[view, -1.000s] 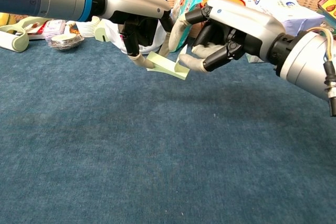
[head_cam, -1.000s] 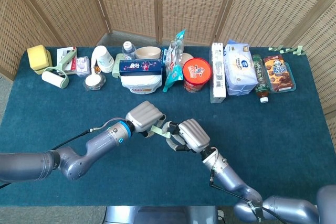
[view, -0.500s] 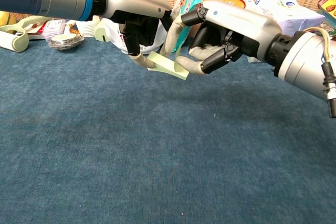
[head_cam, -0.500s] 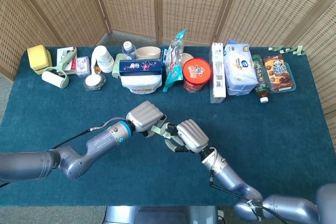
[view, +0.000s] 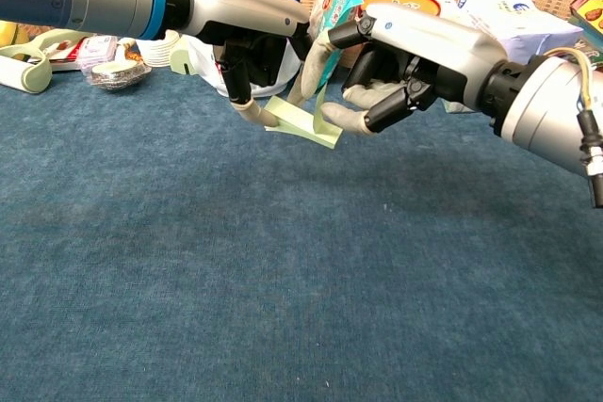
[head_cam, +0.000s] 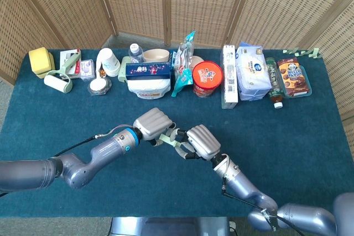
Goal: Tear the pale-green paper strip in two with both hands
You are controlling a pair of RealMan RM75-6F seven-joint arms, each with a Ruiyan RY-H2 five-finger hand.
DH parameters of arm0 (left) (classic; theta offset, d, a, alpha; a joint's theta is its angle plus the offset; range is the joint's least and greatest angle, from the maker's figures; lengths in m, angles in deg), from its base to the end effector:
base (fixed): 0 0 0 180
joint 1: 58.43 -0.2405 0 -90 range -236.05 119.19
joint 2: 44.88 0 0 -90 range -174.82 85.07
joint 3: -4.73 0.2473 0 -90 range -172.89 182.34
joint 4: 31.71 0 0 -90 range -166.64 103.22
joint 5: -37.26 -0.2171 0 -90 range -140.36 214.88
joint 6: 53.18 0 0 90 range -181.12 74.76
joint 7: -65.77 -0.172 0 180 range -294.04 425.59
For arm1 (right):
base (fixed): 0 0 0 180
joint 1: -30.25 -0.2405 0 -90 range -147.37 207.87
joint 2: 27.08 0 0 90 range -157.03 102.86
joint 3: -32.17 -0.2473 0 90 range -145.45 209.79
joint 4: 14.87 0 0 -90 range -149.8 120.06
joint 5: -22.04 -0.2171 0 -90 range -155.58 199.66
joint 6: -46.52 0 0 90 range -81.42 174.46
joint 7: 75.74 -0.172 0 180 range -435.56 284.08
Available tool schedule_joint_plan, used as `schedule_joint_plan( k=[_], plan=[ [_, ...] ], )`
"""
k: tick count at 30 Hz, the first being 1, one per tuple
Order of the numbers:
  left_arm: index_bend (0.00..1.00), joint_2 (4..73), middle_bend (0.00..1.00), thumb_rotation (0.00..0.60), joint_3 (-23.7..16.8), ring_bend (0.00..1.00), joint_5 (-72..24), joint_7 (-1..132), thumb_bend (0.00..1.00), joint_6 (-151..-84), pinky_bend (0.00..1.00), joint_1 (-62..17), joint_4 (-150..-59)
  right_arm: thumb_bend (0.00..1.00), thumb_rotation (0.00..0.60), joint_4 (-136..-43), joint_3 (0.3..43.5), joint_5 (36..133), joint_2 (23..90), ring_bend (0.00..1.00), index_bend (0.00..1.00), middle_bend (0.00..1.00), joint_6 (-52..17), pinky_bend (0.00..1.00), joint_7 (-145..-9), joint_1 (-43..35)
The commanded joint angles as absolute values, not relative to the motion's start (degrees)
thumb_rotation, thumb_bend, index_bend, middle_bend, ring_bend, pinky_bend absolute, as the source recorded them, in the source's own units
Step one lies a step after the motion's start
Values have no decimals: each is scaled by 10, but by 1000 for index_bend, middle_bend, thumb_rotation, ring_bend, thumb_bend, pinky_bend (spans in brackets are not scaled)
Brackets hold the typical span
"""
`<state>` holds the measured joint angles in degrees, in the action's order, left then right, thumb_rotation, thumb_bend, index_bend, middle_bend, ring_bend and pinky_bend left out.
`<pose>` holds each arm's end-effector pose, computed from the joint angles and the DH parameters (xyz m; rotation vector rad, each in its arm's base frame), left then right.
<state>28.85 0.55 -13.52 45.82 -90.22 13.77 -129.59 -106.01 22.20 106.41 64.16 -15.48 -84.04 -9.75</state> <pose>-0.0064 0.3677 -0.0247 -2.3775 -0.7456 -0.7677 -0.0630 -0.3145 -0.0324 1.8869 -1.2268 1.5168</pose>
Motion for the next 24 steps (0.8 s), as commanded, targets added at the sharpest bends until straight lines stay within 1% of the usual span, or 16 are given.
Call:
schedule_joint_plan(
  k=[1, 13, 24],
  plan=[
    [645, 289, 1000, 600, 5, 1000, -136, 460, 394, -902, 1000, 138, -1295, 454, 600, -1060, 222, 1064, 642, 1000, 454, 1000, -154, 964, -840, -98],
    [645, 292, 1000, 600, 6, 1000, -134, 459, 394, -901, 1000, 140, -1291, 454, 600, -1058, 221, 1059, 649, 1000, 480, 1000, -151, 964, -839, -103],
    [644, 292, 1000, 600, 7, 1000, -134, 457, 394, -901, 1000, 142, -1293, 454, 600, -1056, 219, 1058, 654, 1000, 550, 1000, -153, 964, -838, -104]
  ],
)
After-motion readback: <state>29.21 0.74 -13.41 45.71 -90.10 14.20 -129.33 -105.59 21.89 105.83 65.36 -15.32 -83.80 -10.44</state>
